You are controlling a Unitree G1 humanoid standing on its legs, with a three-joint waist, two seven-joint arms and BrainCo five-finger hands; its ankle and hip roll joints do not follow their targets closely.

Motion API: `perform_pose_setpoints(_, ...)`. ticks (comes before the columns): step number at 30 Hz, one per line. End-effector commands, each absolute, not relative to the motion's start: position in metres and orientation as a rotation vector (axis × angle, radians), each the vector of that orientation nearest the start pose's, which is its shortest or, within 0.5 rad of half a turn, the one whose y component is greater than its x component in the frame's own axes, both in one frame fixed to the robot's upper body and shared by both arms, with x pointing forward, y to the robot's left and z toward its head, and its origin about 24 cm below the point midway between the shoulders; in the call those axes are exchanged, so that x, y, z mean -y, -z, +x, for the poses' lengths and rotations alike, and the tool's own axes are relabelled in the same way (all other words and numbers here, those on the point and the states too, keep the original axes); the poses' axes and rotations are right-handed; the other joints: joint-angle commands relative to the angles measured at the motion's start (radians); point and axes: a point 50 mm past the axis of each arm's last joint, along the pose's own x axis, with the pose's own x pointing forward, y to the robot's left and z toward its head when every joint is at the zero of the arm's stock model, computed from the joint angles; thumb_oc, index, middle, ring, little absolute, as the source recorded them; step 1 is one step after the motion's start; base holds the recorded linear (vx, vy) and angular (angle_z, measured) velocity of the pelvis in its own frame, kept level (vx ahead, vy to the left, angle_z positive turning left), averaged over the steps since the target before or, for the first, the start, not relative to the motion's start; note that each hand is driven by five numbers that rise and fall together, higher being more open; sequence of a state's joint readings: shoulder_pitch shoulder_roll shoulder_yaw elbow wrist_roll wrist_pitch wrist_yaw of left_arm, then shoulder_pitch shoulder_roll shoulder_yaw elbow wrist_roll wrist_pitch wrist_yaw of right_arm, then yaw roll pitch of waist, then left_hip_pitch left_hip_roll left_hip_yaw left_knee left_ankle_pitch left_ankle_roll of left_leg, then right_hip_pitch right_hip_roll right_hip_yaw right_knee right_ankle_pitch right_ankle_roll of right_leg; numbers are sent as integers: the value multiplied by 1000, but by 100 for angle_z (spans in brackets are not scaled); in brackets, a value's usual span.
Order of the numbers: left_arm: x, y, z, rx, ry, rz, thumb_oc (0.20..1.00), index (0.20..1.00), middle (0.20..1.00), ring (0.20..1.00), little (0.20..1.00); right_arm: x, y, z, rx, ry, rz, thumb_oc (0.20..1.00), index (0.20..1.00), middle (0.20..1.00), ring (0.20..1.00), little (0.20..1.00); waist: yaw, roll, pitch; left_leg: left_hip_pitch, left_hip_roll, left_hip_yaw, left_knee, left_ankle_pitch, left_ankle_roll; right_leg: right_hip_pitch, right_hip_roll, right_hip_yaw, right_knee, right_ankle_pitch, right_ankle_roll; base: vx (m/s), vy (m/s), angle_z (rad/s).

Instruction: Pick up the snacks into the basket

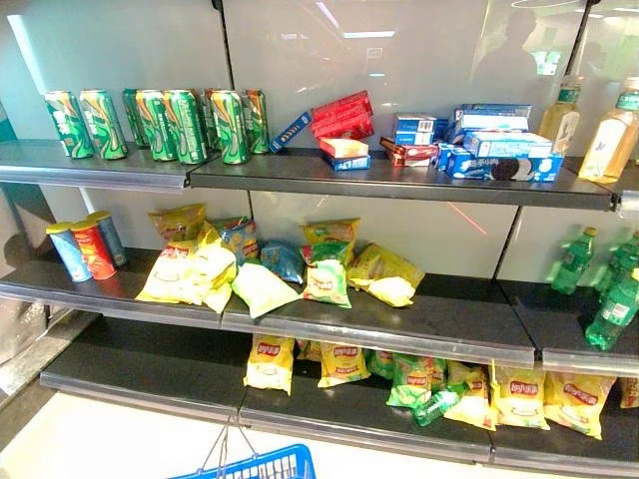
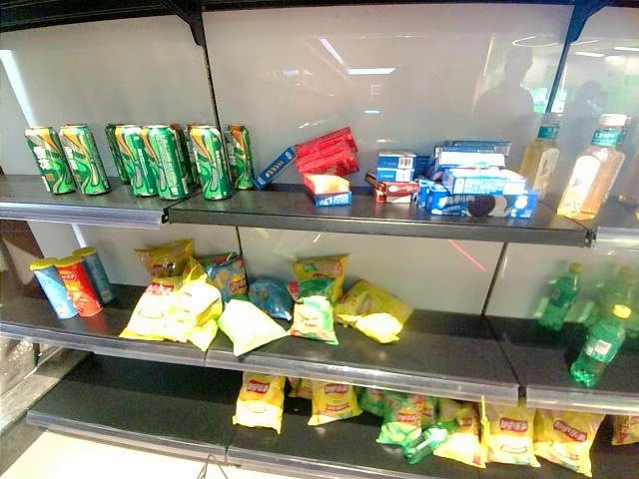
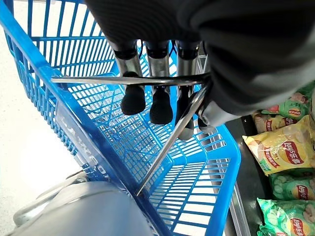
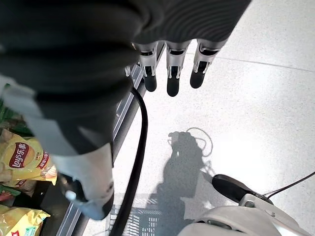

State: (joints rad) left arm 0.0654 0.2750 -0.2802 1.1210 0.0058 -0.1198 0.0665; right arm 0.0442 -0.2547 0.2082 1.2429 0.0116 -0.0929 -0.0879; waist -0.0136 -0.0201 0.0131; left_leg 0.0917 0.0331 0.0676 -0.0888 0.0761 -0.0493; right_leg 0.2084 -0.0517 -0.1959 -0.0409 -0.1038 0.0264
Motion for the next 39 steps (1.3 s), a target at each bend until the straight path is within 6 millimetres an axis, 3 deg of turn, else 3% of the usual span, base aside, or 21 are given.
perform_pose_setpoints(1, -227, 148, 120, -992, 43, 397, 200, 200, 200, 200, 200, 250, 155, 98, -1148, 44, -437, 1000, 1000, 1000, 1000, 1000, 0, -12, 21, 53, 2, -24, 2, -106, 14, -53, -56, 16, -19, 82, 89, 0, 0, 0)
perform_pose_setpoints(17, -230, 146, 123, -974, 18, 397, 200, 200, 200, 200, 200, 249, 153, 104, -1120, 51, -418, 1000, 1000, 1000, 1000, 1000, 5, -15, 33, 35, 16, -34, 51, -117, 9, -58, -45, 17, 0, 61, 76, -1, -12, 0)
perform_pose_setpoints(21, -235, 143, 127, -954, -22, 388, 200, 200, 200, 200, 200, 246, 146, 123, -1029, 55, -394, 1000, 1000, 1000, 1000, 1000, 11, -22, 44, 3, 25, -35, 108, -125, -3, -66, -36, 19, 6, 54, 65, -24, -69, 0)
perform_pose_setpoints(23, -239, 140, 130, -930, -48, 384, 200, 200, 200, 200, 200, 245, 137, 142, -943, 59, -381, 1000, 1000, 1000, 1000, 1000, 17, -27, 57, -21, 27, -37, 157, -133, -9, -71, -31, 22, 11, 51, 59, -40, -82, -3)
perform_pose_setpoints(25, -246, 134, 135, -896, -94, 373, 200, 200, 200, 200, 200, 241, 115, 175, -774, 18, -393, 1000, 1000, 1000, 1000, 1000, 25, -36, 83, -57, 22, -40, 228, -139, -20, -74, -29, 20, 19, 47, 50, -53, -81, 2)
perform_pose_setpoints(27, -247, 132, 139, -878, -99, 377, 200, 200, 200, 200, 200, 242, 107, 186, -722, 5, -409, 1000, 1000, 1000, 1000, 1000, 29, -40, 95, -76, 19, -42, 261, -139, -26, -74, -29, 15, 21, 46, 47, -47, -47, 4)
perform_pose_setpoints(29, -247, 129, 144, -849, -107, 376, 200, 200, 200, 200, 200, 241, 86, 209, -605, -7, -419, 1000, 1000, 1000, 1000, 1000, 34, -43, 116, -112, 13, -51, 306, -123, -35, -75, -31, 2, 21, 49, 43, -74, -26, 9)
perform_pose_setpoints(30, -247, 125, 151, -815, -112, 375, 200, 200, 200, 200, 200, 241, 60, 231, -474, -8, -422, 1000, 1000, 1000, 1000, 1000, 36, -48, 132, -157, 7, -20, 335, -113, -39, -71, -42, -31, 13, 53, 45, -60, -8, 20)
perform_pose_setpoints(31, -247, 125, 151, -815, -112, 375, 200, 200, 200, 200, 200, 241, 60, 231, -475, -8, -422, 1000, 1000, 1000, 1000, 1000, 34, -47, 131, -160, 7, -22, 337, -114, -39, -72, -41, -33, 13, 53, 45, -60, 3, 42)
perform_pose_setpoints(33, -248, 120, 158, -788, -106, 388, 200, 200, 200, 200, 200, 244, 34, 248, -359, 14, -414, 1000, 1000, 1000, 1000, 1000, 29, -52, 142, -220, 16, 63, 364, -101, -33, -73, -53, -81, 10, 55, 47, -70, 17, 72)
perform_pose_setpoints(35, -248, 117, 162, -764, -92, 403, 200, 200, 200, 200, 200, 244, 20, 257, -295, 13, -416, 1000, 1000, 1000, 1000, 1000, 28, -49, 138, -241, 15, 107, 348, -97, -18, -101, -58, -107, 22, 59, 49, -51, 66, 85)
perform_pose_setpoints(38, -253, 118, 154, -780, -91, 420, 200, 200, 200, 200, 200, 242, -8, 275, -177, 30, -368, 1000, 1000, 1000, 1000, 1000, 40, -41, 126, -200, -12, 108, 277, -128, 25, -107, -90, -143, 73, 37, 70, 101, 181, 27)
perform_pose_setpoints(39, -253, 118, 154, -780, -91, 420, 200, 200, 200, 200, 200, 242, -8, 275, -177, 30, -368, 1000, 1000, 1000, 1000, 1000, 39, -42, 126, -200, -13, 108, 277, -128, 26, -107, -91, -143, 74, 37, 70, 148, 295, 41)
